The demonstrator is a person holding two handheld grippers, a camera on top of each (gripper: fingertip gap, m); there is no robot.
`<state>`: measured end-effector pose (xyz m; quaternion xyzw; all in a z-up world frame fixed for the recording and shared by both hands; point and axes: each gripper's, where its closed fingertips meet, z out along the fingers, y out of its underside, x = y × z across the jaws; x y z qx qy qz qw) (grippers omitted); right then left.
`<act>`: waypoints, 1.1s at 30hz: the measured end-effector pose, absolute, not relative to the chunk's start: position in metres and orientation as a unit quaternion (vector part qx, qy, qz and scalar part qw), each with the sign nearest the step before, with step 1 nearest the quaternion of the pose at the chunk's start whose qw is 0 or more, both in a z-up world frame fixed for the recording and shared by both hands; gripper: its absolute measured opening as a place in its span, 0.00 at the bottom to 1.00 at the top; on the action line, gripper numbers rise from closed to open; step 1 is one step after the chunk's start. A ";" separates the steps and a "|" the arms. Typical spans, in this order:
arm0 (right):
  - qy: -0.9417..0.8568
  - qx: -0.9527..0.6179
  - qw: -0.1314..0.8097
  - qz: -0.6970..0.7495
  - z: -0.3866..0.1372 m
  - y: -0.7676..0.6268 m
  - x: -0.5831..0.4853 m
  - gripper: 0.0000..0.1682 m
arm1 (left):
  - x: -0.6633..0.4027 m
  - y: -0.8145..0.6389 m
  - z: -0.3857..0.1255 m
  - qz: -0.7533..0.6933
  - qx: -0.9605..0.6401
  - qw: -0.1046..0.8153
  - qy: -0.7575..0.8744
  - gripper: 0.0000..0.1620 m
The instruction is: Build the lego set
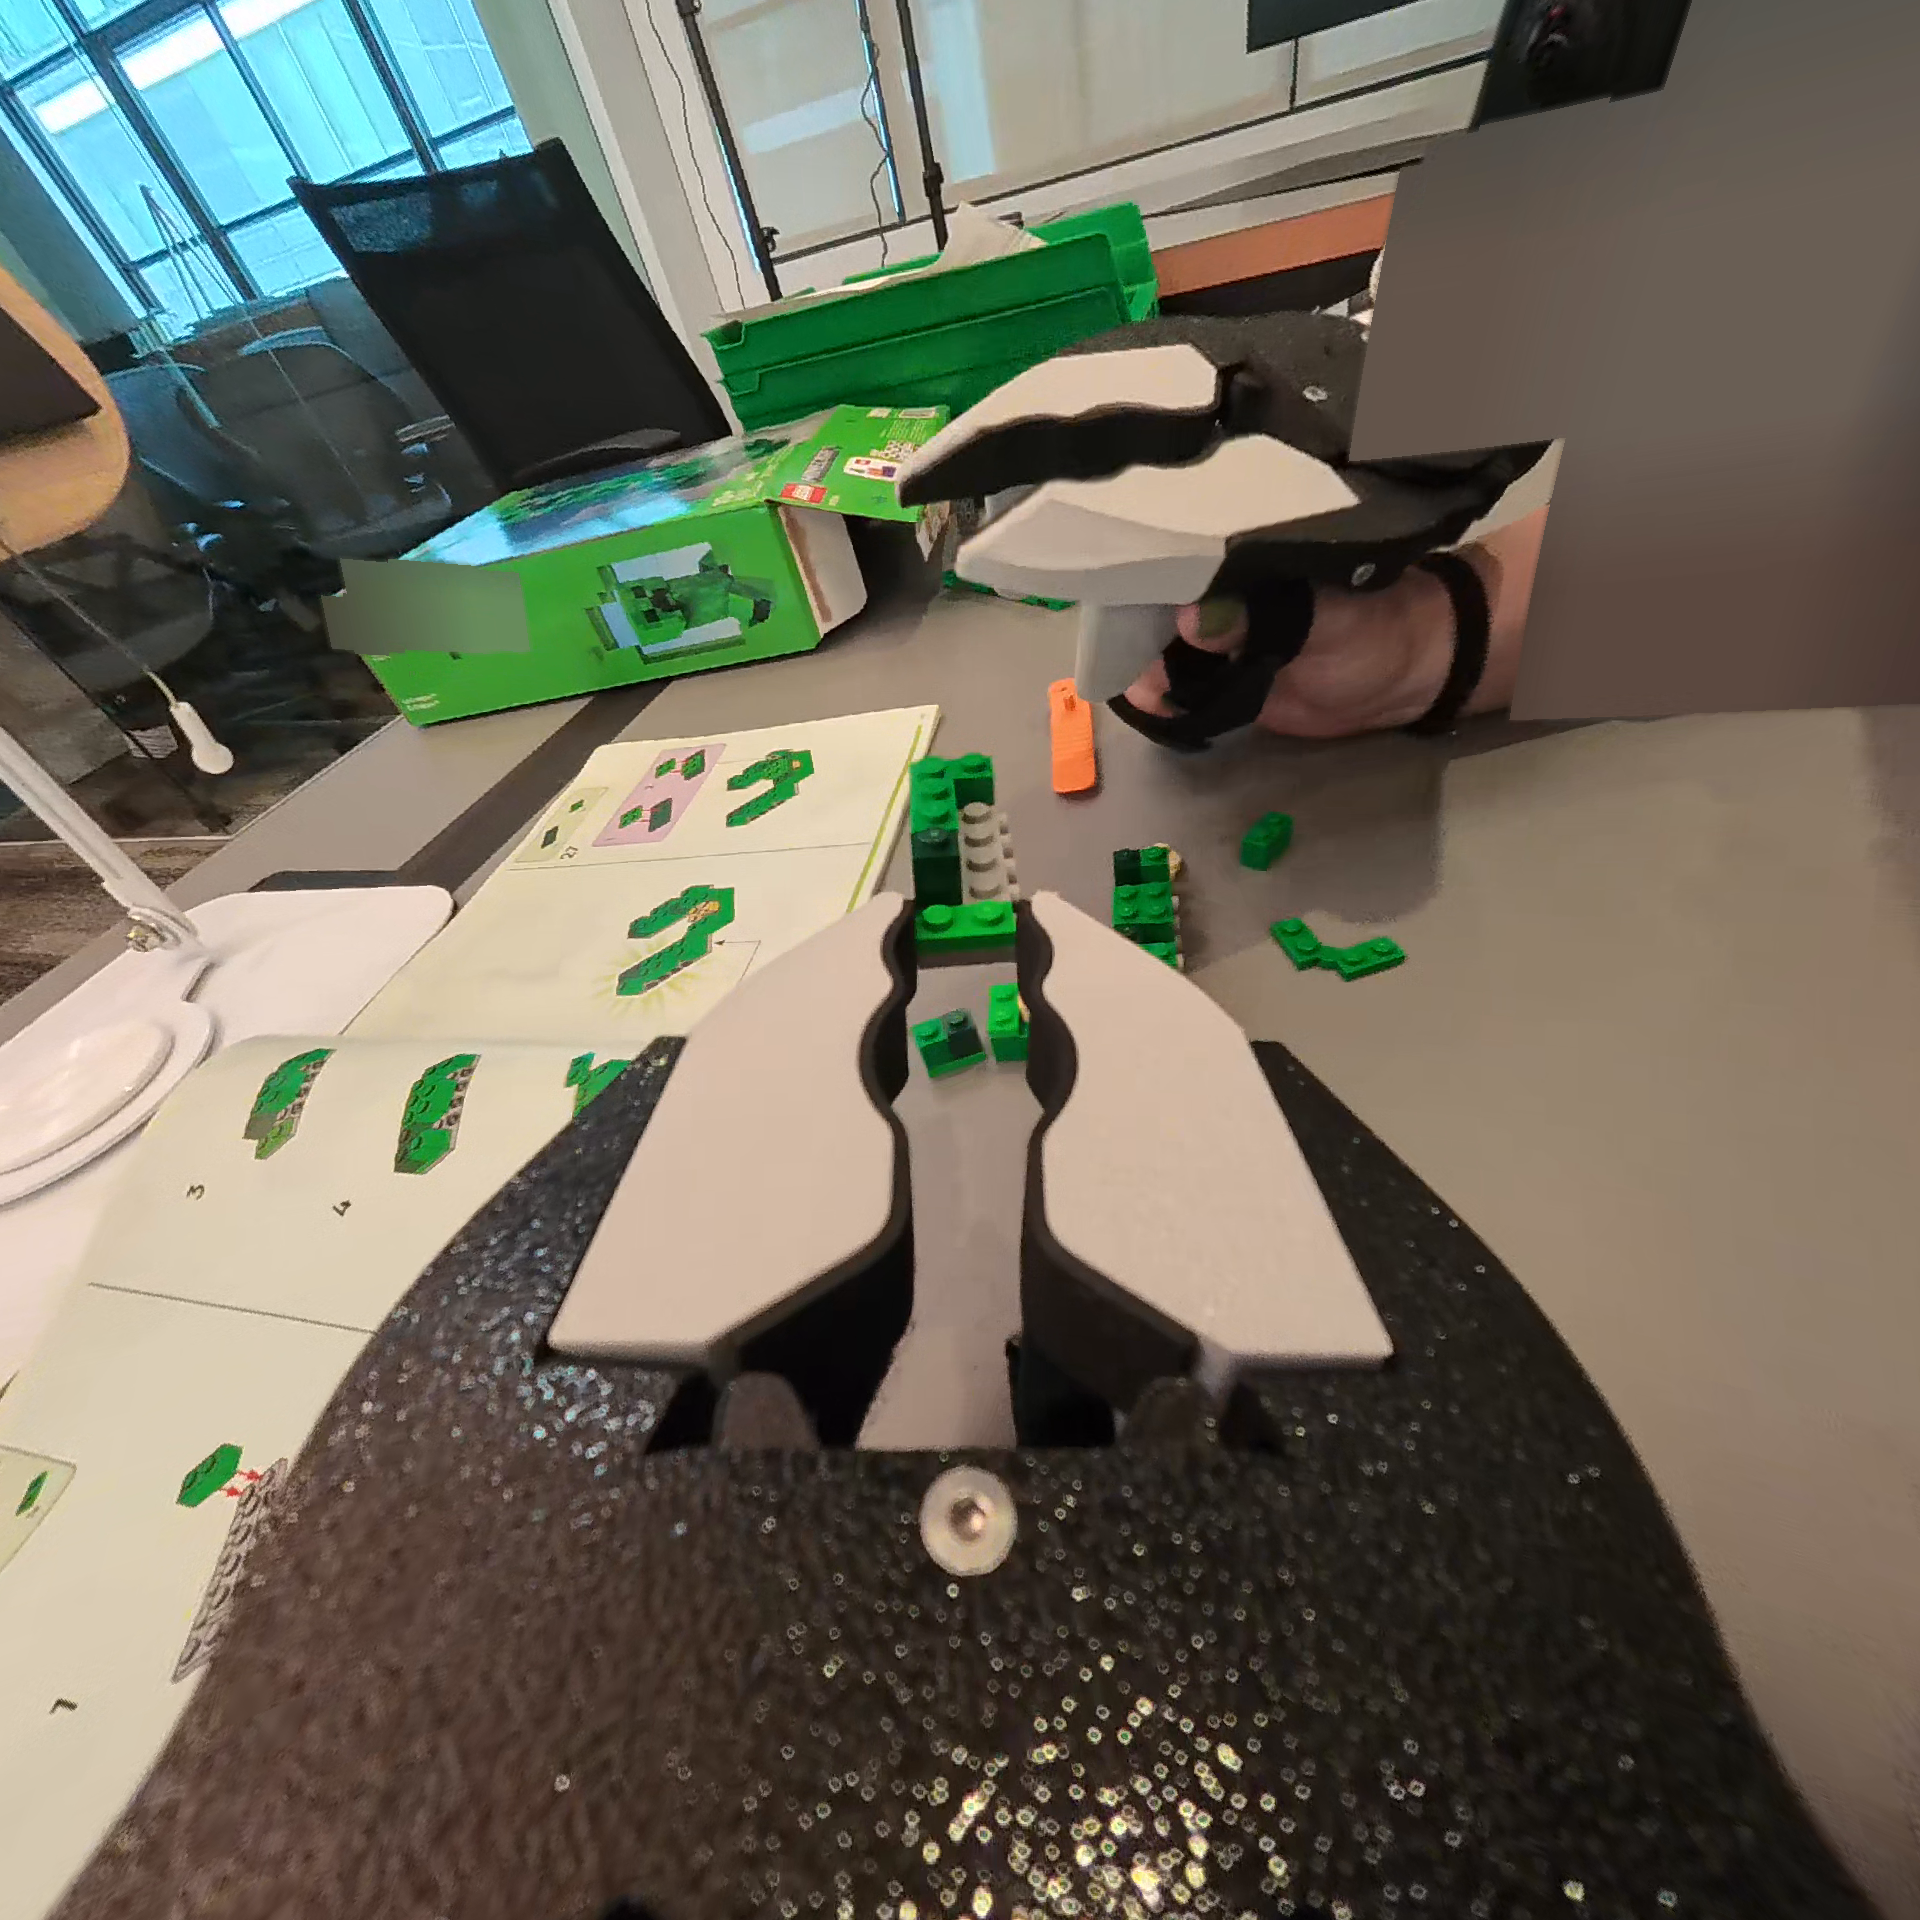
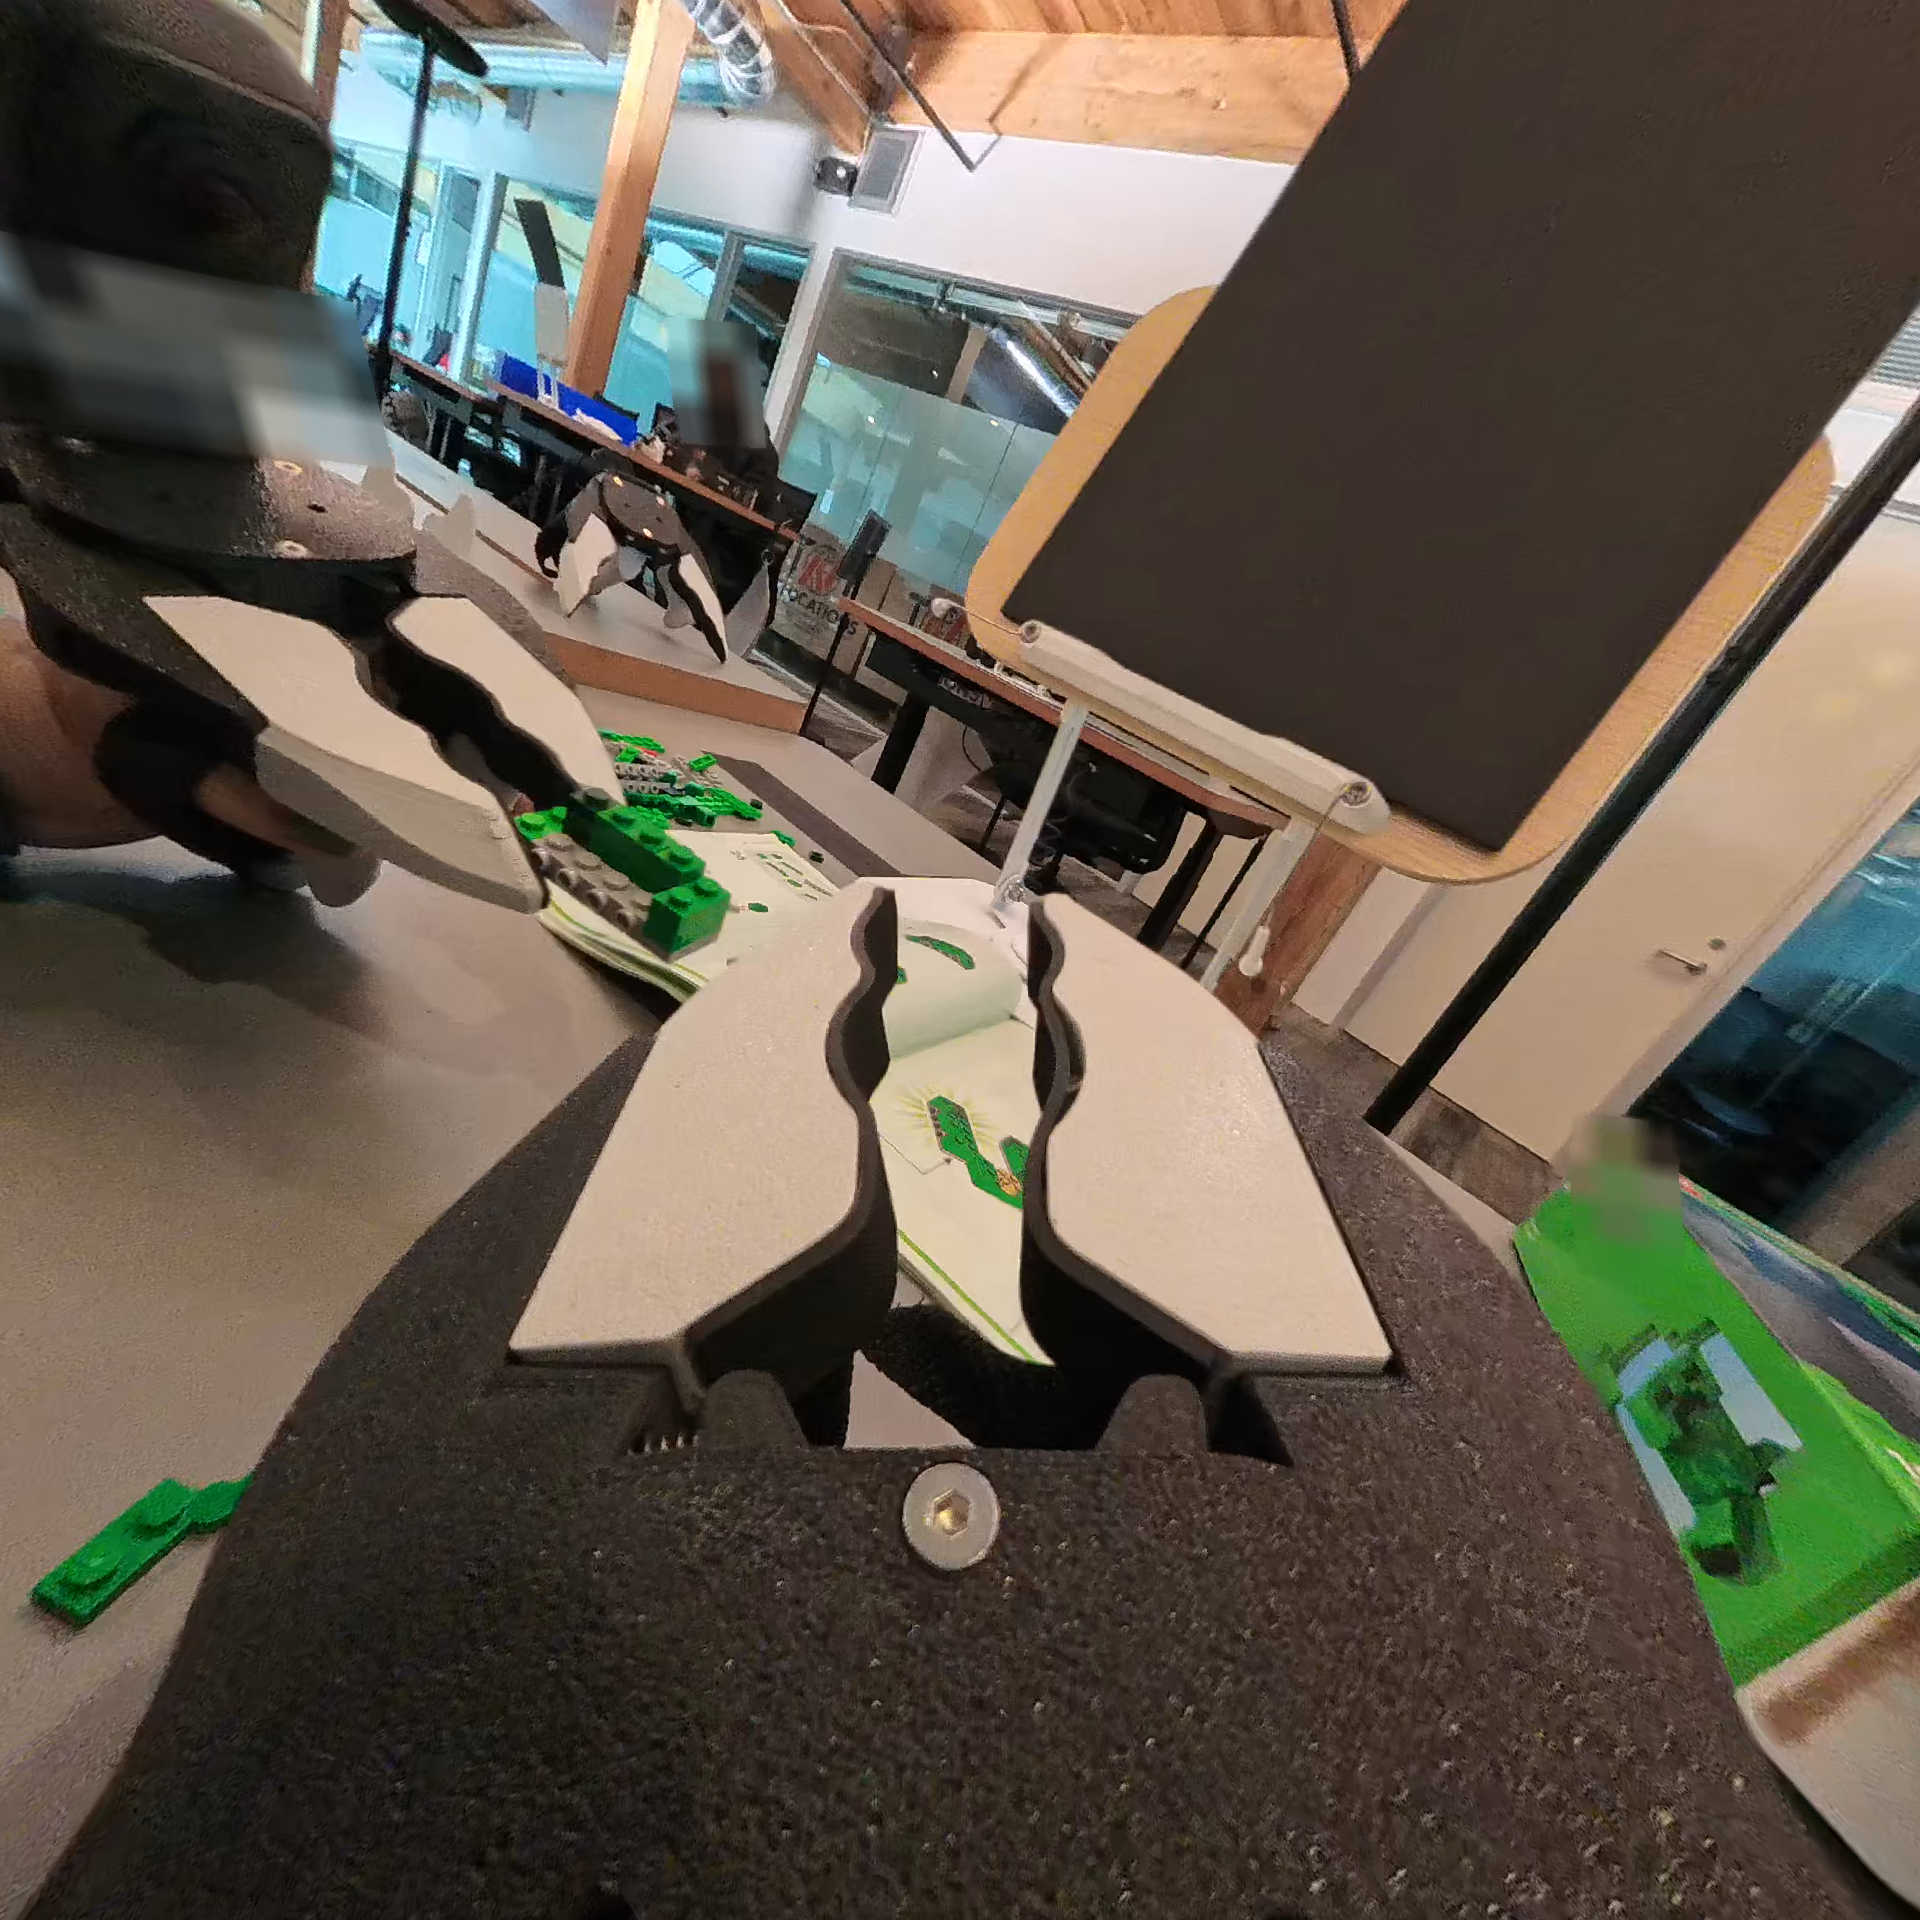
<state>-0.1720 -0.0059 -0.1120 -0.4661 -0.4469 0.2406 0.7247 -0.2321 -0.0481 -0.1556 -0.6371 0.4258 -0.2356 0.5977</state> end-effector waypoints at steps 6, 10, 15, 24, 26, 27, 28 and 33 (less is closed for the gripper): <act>-0.450 -0.463 0.717 0.264 -0.113 -0.008 -0.173 0.12 | -0.232 -0.047 -0.155 -0.241 -0.640 0.596 0.421 0.11; -0.441 -0.466 0.721 0.260 -0.112 0.002 -0.172 0.09 | -0.234 -0.047 -0.152 -0.249 -0.637 0.600 0.415 0.11; -0.428 -0.475 0.722 0.264 -0.112 0.011 -0.171 0.09 | -0.236 -0.047 -0.150 -0.251 -0.633 0.608 0.408 0.11; -0.431 -0.474 0.724 0.256 -0.114 0.011 -0.172 0.06 | -0.233 -0.048 -0.154 -0.239 -0.635 0.601 0.423 0.11; -0.429 -0.476 0.725 0.252 -0.114 0.012 -0.171 0.06 | -0.231 -0.050 -0.155 -0.245 -0.633 0.595 0.432 0.11; -0.427 -0.477 0.726 0.250 -0.114 0.013 -0.171 0.06 | -0.231 -0.051 -0.155 -0.246 -0.632 0.593 0.434 0.11; -0.427 -0.478 0.727 0.248 -0.114 0.013 -0.170 0.05 | -0.231 -0.051 -0.155 -0.245 -0.631 0.593 0.436 0.11; -0.434 -0.478 0.724 0.242 -0.117 0.013 -0.173 0.05 | -0.231 -0.053 -0.154 -0.245 -0.627 0.597 0.437 0.11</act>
